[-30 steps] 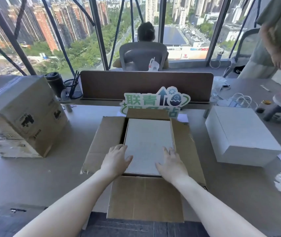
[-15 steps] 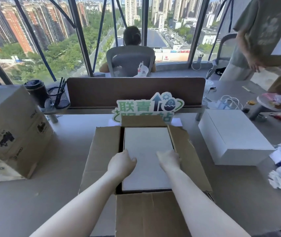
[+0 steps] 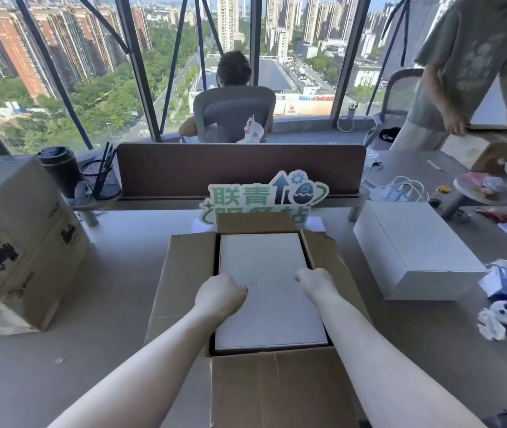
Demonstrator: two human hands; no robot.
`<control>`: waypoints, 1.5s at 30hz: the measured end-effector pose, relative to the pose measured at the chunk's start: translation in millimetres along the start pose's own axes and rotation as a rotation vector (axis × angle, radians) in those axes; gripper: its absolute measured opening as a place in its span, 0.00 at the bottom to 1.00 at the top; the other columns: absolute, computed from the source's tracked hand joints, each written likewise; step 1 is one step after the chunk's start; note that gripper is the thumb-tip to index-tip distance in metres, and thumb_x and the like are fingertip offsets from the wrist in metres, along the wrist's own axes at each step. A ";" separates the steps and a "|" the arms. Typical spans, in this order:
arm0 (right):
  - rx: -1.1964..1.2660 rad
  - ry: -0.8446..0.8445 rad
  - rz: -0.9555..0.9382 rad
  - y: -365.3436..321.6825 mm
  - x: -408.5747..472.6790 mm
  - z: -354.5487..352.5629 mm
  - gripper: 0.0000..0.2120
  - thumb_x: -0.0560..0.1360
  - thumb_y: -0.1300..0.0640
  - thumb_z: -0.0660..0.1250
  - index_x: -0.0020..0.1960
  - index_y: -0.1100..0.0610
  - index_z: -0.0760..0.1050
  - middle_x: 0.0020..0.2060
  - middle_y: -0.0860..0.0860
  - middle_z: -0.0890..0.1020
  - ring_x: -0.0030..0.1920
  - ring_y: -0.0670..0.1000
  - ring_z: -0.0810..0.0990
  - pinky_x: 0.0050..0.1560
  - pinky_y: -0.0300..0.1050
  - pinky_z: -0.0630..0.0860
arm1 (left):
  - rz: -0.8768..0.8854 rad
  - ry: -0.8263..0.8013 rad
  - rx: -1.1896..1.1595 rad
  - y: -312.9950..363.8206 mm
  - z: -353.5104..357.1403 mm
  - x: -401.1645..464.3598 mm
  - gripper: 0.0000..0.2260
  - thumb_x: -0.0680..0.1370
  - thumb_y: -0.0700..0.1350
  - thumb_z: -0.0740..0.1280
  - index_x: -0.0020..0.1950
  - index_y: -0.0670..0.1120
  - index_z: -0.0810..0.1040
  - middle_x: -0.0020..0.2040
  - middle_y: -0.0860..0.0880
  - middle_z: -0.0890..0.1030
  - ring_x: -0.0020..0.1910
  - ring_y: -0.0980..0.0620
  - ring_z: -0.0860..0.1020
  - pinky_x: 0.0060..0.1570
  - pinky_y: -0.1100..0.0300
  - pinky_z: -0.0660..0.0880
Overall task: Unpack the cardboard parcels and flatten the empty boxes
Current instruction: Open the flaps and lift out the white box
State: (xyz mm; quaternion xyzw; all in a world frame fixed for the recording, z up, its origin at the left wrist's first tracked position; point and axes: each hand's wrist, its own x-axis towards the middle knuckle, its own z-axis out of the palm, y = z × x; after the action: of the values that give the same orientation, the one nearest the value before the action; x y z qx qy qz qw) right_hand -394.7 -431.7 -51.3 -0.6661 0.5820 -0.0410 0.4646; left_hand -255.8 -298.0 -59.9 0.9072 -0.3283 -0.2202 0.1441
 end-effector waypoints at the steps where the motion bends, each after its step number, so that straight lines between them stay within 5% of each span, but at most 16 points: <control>1: 0.011 -0.006 -0.019 1.8 -7.0 -3.9 0.08 0.76 0.60 0.61 0.39 0.61 0.70 0.36 0.54 0.69 0.36 0.54 0.68 0.39 0.46 0.62 | -0.007 -0.005 -0.002 0.8 0.0 1.0 0.09 0.77 0.48 0.59 0.40 0.44 0.70 0.36 0.49 0.74 0.37 0.47 0.74 0.33 0.59 0.69; 4: -0.188 -0.032 -0.065 9.2 -7.6 5.3 0.12 0.79 0.55 0.60 0.38 0.59 0.71 0.38 0.56 0.72 0.38 0.55 0.69 0.39 0.44 0.64 | -0.030 -0.036 -0.008 3.8 -0.9 3.9 0.10 0.76 0.46 0.59 0.35 0.44 0.69 0.33 0.49 0.73 0.31 0.50 0.71 0.29 0.61 0.64; 6: -0.288 -0.043 -0.034 12.2 3.1 19.6 0.16 0.82 0.54 0.53 0.59 0.58 0.76 0.57 0.63 0.76 0.55 0.60 0.74 0.55 0.48 0.70 | -0.051 -0.058 -0.007 4.9 -1.2 5.7 0.10 0.76 0.45 0.58 0.35 0.45 0.68 0.33 0.49 0.73 0.31 0.50 0.71 0.28 0.61 0.64; 8: -0.334 -0.080 0.028 14.5 14.2 28.8 0.23 0.82 0.55 0.48 0.74 0.58 0.67 0.70 0.64 0.70 0.66 0.64 0.70 0.65 0.55 0.69 | -0.069 -0.072 -0.006 4.4 -1.3 7.5 0.10 0.76 0.45 0.58 0.35 0.45 0.69 0.35 0.49 0.74 0.34 0.48 0.73 0.30 0.60 0.65; 12: -0.466 -0.096 -0.029 20.2 1.2 11.3 0.30 0.77 0.35 0.51 0.67 0.54 0.74 0.60 0.55 0.79 0.54 0.59 0.78 0.56 0.49 0.76 | -0.109 -0.095 -0.007 4.7 2.6 13.8 0.11 0.77 0.44 0.57 0.35 0.45 0.71 0.40 0.47 0.77 0.41 0.46 0.76 0.36 0.59 0.68; 19: -0.284 -0.123 -0.055 33.8 1.3 8.0 0.16 0.70 0.49 0.60 0.54 0.55 0.76 0.51 0.53 0.80 0.44 0.55 0.78 0.37 0.44 0.68 | -0.186 -0.082 -0.018 13.8 8.1 22.6 0.11 0.78 0.48 0.56 0.44 0.45 0.75 0.47 0.47 0.81 0.47 0.46 0.79 0.39 0.59 0.69; 21: -0.235 -0.123 -0.072 33.5 -0.9 4.3 0.12 0.73 0.50 0.61 0.49 0.55 0.78 0.47 0.54 0.82 0.42 0.55 0.78 0.39 0.45 0.69 | -0.221 -0.062 -0.081 13.0 5.9 24.6 0.12 0.77 0.49 0.57 0.44 0.45 0.76 0.41 0.49 0.79 0.40 0.48 0.77 0.35 0.59 0.67; 25: -0.050 -0.100 0.012 31.2 -1.8 -3.6 0.19 0.77 0.52 0.63 0.62 0.64 0.75 0.59 0.58 0.80 0.61 0.60 0.77 0.61 0.53 0.73 | -0.233 -0.021 -0.136 11.2 -1.0 20.3 0.08 0.75 0.45 0.58 0.39 0.44 0.72 0.36 0.50 0.75 0.32 0.50 0.72 0.30 0.60 0.64; 27: -0.024 -0.082 0.022 30.6 -1.8 -5.1 0.17 0.77 0.54 0.64 0.60 0.64 0.74 0.60 0.60 0.79 0.62 0.61 0.76 0.62 0.55 0.72 | -0.218 0.013 -0.155 8.4 -4.0 18.6 0.06 0.74 0.42 0.59 0.37 0.44 0.70 0.33 0.49 0.73 0.30 0.49 0.70 0.29 0.61 0.62; 30: -0.051 -0.075 -0.004 34.4 -2.9 -0.5 0.07 0.75 0.55 0.64 0.44 0.60 0.75 0.42 0.58 0.80 0.42 0.58 0.77 0.43 0.49 0.71 | -0.189 0.088 -0.160 4.4 -9.1 17.7 0.07 0.72 0.39 0.60 0.33 0.44 0.67 0.31 0.49 0.71 0.28 0.50 0.68 0.27 0.62 0.60; 32: -0.120 -0.032 -0.031 35.2 -4.3 4.6 0.10 0.75 0.51 0.63 0.39 0.56 0.72 0.36 0.53 0.76 0.36 0.56 0.73 0.35 0.45 0.65 | -0.158 0.139 -0.147 3.0 -11.8 17.0 0.08 0.72 0.41 0.62 0.34 0.44 0.67 0.31 0.48 0.72 0.29 0.49 0.69 0.27 0.61 0.61; 39: -0.344 -0.013 -0.123 38.4 -4.4 24.1 0.29 0.71 0.32 0.65 0.59 0.54 0.76 0.49 0.50 0.82 0.46 0.54 0.80 0.37 0.44 0.70 | -0.169 0.036 -0.090 -5.7 4.7 6.0 0.13 0.74 0.50 0.65 0.32 0.45 0.70 0.31 0.50 0.74 0.33 0.48 0.74 0.28 0.62 0.64; 43: -0.167 -0.085 -0.078 25.6 -14.4 12.4 0.12 0.76 0.46 0.66 0.47 0.55 0.77 0.51 0.54 0.82 0.51 0.57 0.81 0.44 0.45 0.72 | -0.192 -0.104 -0.131 0.9 1.3 12.6 0.14 0.76 0.55 0.61 0.37 0.46 0.72 0.35 0.50 0.75 0.34 0.52 0.74 0.31 0.61 0.67; 45: -0.086 -0.136 -0.026 22.7 -16.8 4.1 0.13 0.78 0.52 0.66 0.56 0.60 0.77 0.58 0.57 0.80 0.57 0.59 0.79 0.53 0.48 0.73 | -0.224 -0.130 -0.249 1.8 3.7 13.9 0.14 0.75 0.56 0.63 0.42 0.46 0.73 0.38 0.51 0.76 0.35 0.53 0.74 0.32 0.61 0.68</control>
State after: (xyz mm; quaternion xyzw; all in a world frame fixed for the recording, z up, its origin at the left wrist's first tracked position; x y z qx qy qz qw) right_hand -414.3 -413.2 -60.5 -0.6942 0.5416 0.0234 0.4735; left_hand -249.0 -308.9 -66.5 0.8971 -0.2040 -0.3319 0.2084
